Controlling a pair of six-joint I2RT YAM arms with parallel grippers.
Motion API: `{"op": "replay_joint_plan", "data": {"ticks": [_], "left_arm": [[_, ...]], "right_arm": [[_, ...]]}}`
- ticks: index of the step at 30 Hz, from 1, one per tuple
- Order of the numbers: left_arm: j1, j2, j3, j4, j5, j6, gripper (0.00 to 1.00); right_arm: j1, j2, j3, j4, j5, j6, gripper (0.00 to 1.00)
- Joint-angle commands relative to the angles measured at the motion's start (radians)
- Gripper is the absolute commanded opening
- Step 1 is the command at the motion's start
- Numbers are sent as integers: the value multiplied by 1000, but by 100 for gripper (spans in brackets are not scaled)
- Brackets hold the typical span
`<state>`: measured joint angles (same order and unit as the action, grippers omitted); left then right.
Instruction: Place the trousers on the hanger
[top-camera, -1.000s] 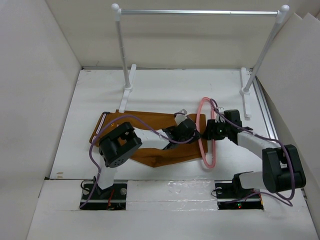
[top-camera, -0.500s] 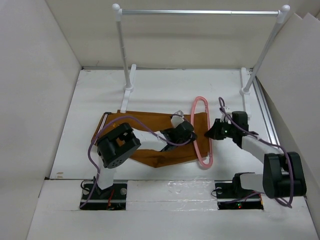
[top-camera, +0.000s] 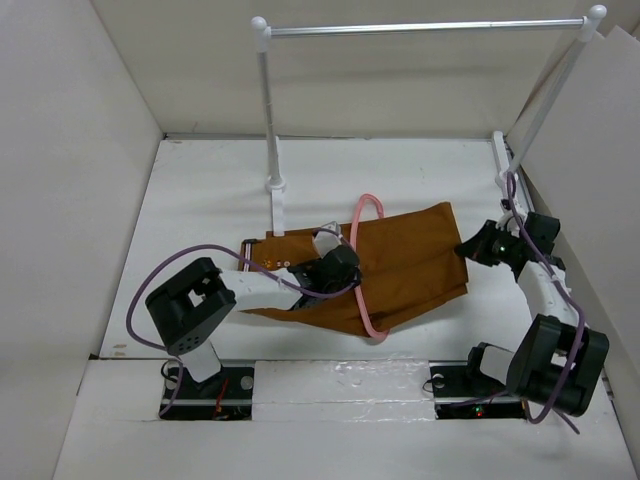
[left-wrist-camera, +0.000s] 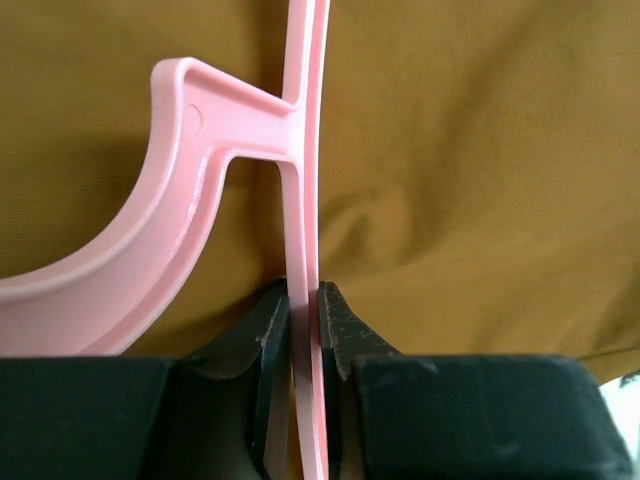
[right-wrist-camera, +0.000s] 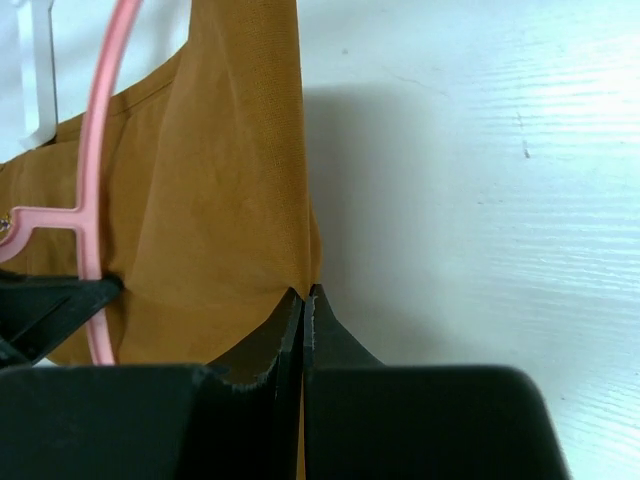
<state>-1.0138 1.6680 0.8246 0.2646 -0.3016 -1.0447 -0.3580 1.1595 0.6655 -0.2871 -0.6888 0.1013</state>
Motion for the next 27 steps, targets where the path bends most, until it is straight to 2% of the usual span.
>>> {"op": "replay_joint_plan", "data": {"ticks": [1, 4, 7, 9, 14, 19, 21, 22, 25, 27], "left_arm": [[4, -56, -5, -148, -105, 107, 0], [4, -53, 34, -244, -171, 98, 0], [4, -73, 60, -313, -260, 104, 0], [4, -100, 80, -355, -307, 127, 0], [-5, -132, 29, -384, -303, 149, 0], [-45, -163, 8, -395, -301, 214, 0], [-45, -153, 5, -393, -254, 238, 0], [-54, -146, 4, -396, -248, 244, 0], [-66, -105, 43, -496, -300, 197, 0], [-57, -87, 62, -571, -350, 175, 0]], "right_arm": [[-45, 29, 56, 69, 2, -11, 0], [-58, 57, 57, 111, -34, 18, 0], [2, 60, 37, 143, -52, 35, 0], [87, 83, 23, 129, -55, 25, 0], [108, 42, -79, 226, -17, 106, 0], [77, 104, -29, 233, 9, 93, 0], [67, 140, -20, 278, -40, 132, 0], [67, 170, -8, 363, -64, 191, 0], [88, 183, 17, 471, -147, 308, 0], [120, 166, 60, 432, -149, 307, 0]]}}
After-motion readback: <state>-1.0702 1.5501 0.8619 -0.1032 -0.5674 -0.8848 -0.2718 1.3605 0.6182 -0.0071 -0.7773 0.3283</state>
